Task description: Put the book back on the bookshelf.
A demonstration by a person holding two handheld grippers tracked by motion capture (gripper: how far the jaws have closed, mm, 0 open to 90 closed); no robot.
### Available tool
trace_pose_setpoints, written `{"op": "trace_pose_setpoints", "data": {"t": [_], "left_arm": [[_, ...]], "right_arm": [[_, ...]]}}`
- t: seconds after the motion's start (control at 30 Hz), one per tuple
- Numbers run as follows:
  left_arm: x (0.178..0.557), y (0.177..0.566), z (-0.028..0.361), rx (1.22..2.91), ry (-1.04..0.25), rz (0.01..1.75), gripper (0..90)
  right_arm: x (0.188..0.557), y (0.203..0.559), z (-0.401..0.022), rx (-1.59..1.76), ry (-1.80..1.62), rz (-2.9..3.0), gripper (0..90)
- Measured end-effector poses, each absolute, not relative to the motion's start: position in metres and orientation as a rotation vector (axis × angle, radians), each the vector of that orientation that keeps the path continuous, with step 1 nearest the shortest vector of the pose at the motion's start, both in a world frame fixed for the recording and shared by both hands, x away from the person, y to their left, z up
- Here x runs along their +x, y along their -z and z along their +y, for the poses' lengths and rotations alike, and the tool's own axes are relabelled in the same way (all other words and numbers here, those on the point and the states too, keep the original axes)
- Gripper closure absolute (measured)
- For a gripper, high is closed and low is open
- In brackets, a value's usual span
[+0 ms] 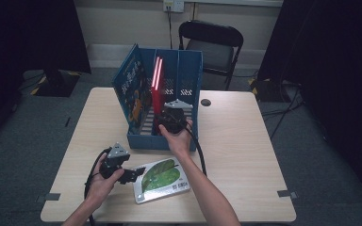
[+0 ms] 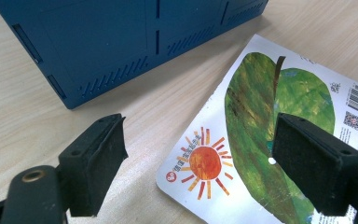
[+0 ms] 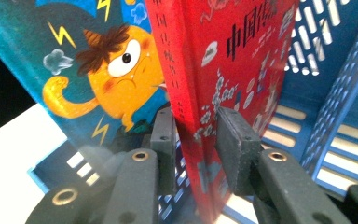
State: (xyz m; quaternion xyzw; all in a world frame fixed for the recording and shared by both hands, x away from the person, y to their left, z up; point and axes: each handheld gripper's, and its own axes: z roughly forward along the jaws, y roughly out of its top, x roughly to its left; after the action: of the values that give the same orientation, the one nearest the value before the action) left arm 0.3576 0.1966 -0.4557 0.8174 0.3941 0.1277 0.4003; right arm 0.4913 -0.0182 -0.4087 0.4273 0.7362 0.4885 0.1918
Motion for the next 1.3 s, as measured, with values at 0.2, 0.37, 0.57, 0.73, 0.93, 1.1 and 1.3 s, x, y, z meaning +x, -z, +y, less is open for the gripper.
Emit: {"op": "trace_pose_setpoints", "data": {"t": [0.2, 0.37, 0.57, 0.73, 0.93, 1.1, 1.3], "left_arm": [[0.357, 0.456, 0.195, 2.07, -0.322, 0.995, 17.1], [0.357, 0.456, 0.196, 2.07, -0.321, 0.994, 17.2], [0.357, 0.456, 0.196, 2.07, -0.319, 0.993, 17.2], [0.357, 0.456, 0.195, 2.075, -0.317, 0.993, 17.2], [0.357, 0.457, 0.194, 2.069, -0.318, 0.991, 17.2], [0.357, 0.457, 0.195, 2.073, -0.317, 0.992, 17.2], [0.357, 0.457, 0.195, 2.077, -0.316, 0.997, 17.3]], "right_arm": [[0.49, 0.417, -0.019, 1.183, -1.315, 2.117, 70.8], [0.495, 0.416, -0.017, 1.195, -1.312, 2.133, 71.5], [0.5, 0.415, -0.018, 1.2, -1.317, 2.151, 72.0], [0.505, 0.414, -0.017, 1.173, -1.312, 2.185, 71.8], [0.507, 0.412, -0.018, 1.148, -1.283, 2.207, 71.5], [0.504, 0.412, -0.018, 1.119, -1.247, 2.217, 61.8], [0.494, 0.406, -0.026, 1.113, -1.276, 2.195, 59.1]]}}
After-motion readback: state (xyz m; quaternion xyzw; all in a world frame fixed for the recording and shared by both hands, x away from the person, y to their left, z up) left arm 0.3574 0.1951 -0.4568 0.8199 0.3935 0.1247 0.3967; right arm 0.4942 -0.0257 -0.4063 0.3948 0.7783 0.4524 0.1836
